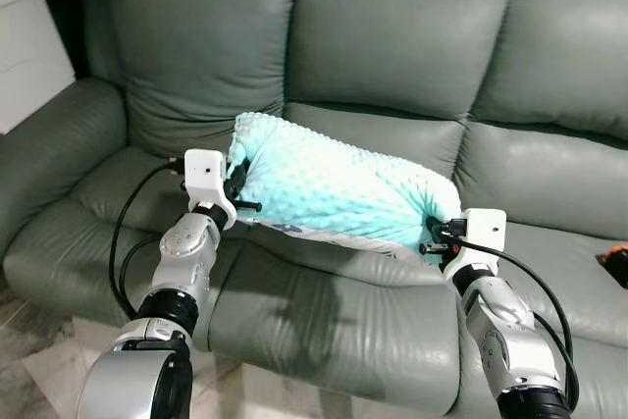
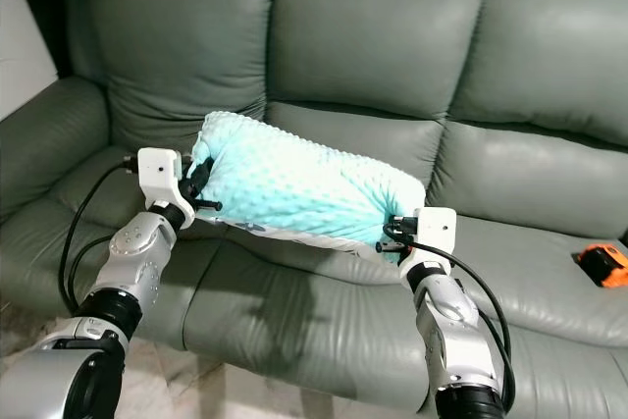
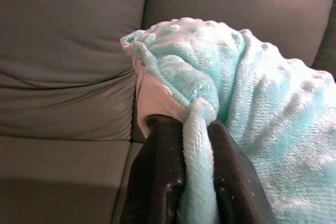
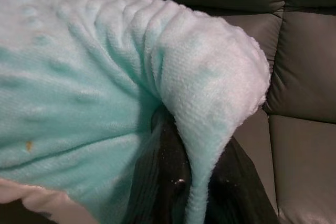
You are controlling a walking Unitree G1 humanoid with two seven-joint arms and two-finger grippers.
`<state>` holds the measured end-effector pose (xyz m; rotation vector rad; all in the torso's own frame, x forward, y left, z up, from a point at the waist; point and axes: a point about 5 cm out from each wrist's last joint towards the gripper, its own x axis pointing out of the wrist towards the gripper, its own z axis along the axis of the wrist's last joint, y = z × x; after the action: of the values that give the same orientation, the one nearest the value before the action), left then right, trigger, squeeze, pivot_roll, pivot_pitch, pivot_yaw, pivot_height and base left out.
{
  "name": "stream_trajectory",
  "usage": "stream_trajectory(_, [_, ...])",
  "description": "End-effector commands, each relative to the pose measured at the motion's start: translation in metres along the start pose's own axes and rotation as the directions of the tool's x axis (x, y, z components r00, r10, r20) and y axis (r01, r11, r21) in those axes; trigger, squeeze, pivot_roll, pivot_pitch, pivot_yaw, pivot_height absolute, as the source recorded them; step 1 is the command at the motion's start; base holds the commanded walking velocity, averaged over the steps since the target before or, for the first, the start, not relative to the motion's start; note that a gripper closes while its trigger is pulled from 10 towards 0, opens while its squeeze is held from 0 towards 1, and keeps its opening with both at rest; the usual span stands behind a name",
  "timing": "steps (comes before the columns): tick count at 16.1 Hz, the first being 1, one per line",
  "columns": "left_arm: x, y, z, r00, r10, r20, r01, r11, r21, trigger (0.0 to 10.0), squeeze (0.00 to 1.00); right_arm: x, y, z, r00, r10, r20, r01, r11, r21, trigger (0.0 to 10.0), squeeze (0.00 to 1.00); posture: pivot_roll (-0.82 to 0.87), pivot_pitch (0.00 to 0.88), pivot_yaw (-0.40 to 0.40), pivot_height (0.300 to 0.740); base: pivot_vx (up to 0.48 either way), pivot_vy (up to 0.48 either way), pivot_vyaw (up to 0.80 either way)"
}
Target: Move the pillow to the sofa
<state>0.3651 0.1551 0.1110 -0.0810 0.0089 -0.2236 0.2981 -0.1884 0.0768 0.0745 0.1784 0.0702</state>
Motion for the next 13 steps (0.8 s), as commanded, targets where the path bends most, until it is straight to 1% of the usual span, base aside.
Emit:
stream_trajectory(1, [0.004,0.006,0.011,1.0,0.019,0.021,-0.019,1.0,0.003,10.0,0.0,0.001,0.005,0.01,0.999,0.024,0.03,-0.023,0.999,-0.035,10.0,0.0,-0.16,0.0,0.051,0.74,0.0,0.0,0.0])
stream_trajectory(2, [0.006,0.008,0.014,1.0,0.021,0.021,-0.021,1.0,0.001,10.0,0.0,0.0,0.009,0.011,0.999,0.019,0.032,-0.016,0.997,-0.08,10.0,0.0,-0.17,0.0,0.072,0.74,0.0,0.0,0.0])
stream_trajectory(3, [0.007,0.008,0.015,1.0,0.019,0.019,-0.019,1.0,0.007,10.0,0.0,-0.001,0.01,0.01,0.999,0.011,0.032,-0.008,0.996,-0.089,10.0,0.0,-0.18,0.0,0.077,0.74,0.0,0.0,0.0])
stream_trajectory(4, [0.008,0.008,0.017,1.0,0.017,0.025,-0.018,1.0,0.024,10.0,0.0,-0.004,0.011,0.003,1.0,0.005,0.026,-0.003,0.998,-0.068,10.0,0.0,-0.18,0.0,0.093,0.74,0.0,0.0,0.0])
stream_trajectory(6, [0.008,0.01,0.016,0.999,0.029,0.017,-0.029,0.999,0.033,10.0,0.0,-0.005,0.011,-0.001,1.0,0.003,0.017,-0.001,0.998,-0.064,10.0,0.0,-0.18,0.0,0.106,0.74,0.0,0.0,0.0])
stream_trajectory(7, [0.008,0.01,0.01,0.999,0.042,-0.013,-0.042,0.999,0.008,10.0,0.0,-0.001,0.007,0.003,1.0,-0.013,0.017,0.014,0.997,-0.081,10.0,0.0,-0.19,0.0,0.112,0.74,0.0,0.0,0.0])
stream_trajectory(8, [0.008,0.008,0.007,0.999,0.039,-0.024,-0.039,0.999,-0.005,10.0,0.0,0.001,0.006,0.007,1.0,-0.02,0.021,0.022,0.995,-0.098,10.0,0.0,-0.19,0.008,0.117,0.74,0.0,0.0,0.0])
stream_trajectory(9, [0.009,-0.002,0.003,0.999,0.001,-0.034,-0.002,1.0,-0.031,10.0,0.0,0.003,0.003,0.011,0.998,-0.051,0.034,0.055,0.989,-0.139,10.0,0.0,-0.19,0.027,0.121,0.74,0.0,0.0,0.0])
stream_trajectory(10, [0.009,-0.005,0.002,0.999,-0.012,-0.036,0.011,0.999,-0.033,10.0,0.0,0.004,0.002,0.012,0.998,-0.058,0.037,0.063,0.987,-0.145,10.0,0.0,-0.2,0.03,0.122,0.74,0.0,0.0,0.0])
stream_trajectory(11, [0.012,-0.018,0.0,0.998,-0.056,-0.04,0.054,0.998,-0.037,10.0,0.0,0.004,0.0,0.013,0.996,-0.076,0.047,0.082,0.985,-0.154,10.0,0.0,-0.2,0.048,0.126,0.74,0.0,0.0,0.0])
stream_trajectory(12, [0.013,-0.023,-0.001,0.997,-0.07,-0.044,0.068,0.997,-0.043,10.0,0.0,0.004,0.0,0.012,0.996,-0.077,0.051,0.085,0.984,-0.157,10.0,0.0,-0.21,0.051,0.126,0.74,0.0,0.0,0.0])
stream_trajectory(13, [0.018,-0.032,0.001,0.995,-0.086,-0.049,0.084,0.995,-0.05,10.0,0.0,0.001,0.003,0.01,0.996,-0.072,0.053,0.079,0.986,-0.149,10.0,0.0,-0.22,0.081,0.132,0.74,0.0,0.0,0.0])
